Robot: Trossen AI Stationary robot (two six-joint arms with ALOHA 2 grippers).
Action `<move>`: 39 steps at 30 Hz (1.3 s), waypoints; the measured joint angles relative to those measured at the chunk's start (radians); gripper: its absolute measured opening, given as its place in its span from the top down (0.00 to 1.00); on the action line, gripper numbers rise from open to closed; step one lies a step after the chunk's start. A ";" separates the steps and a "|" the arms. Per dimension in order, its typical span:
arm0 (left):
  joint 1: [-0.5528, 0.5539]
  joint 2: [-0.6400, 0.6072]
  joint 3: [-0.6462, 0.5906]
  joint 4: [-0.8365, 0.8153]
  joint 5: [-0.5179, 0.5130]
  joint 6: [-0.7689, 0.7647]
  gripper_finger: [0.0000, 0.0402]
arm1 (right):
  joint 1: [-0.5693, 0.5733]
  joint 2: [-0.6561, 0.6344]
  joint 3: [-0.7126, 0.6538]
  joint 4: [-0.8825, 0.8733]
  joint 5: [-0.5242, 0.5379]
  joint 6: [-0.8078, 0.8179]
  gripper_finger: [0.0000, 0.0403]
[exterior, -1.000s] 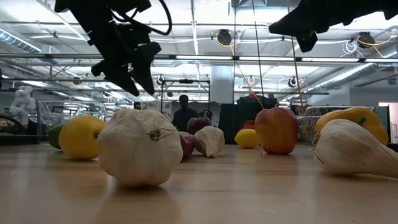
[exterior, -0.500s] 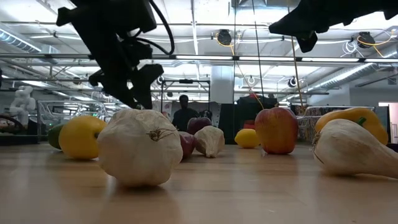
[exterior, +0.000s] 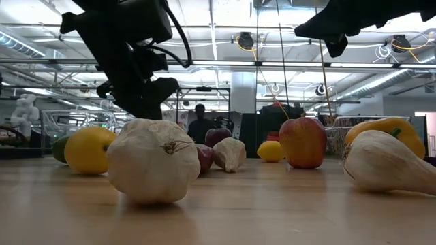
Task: Sort produce into baskets
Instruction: Put the red bell pepper into the left transparent bin
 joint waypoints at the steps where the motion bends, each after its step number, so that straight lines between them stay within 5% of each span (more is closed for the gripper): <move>1: -0.002 0.000 0.000 -0.001 0.000 0.000 0.67 | 0.000 0.000 0.000 0.000 0.000 0.000 1.00; 11: -0.006 -0.010 0.001 -0.009 0.000 0.070 0.94 | 0.000 0.000 0.000 0.000 0.000 0.000 1.00; 21: -0.007 -0.119 0.000 -0.054 0.010 0.134 0.89 | 0.000 0.000 0.000 -0.001 0.000 0.000 1.00; 39: 0.128 -0.529 0.105 -0.054 -0.100 0.705 0.91 | -0.009 0.000 0.000 0.009 0.000 -0.013 1.00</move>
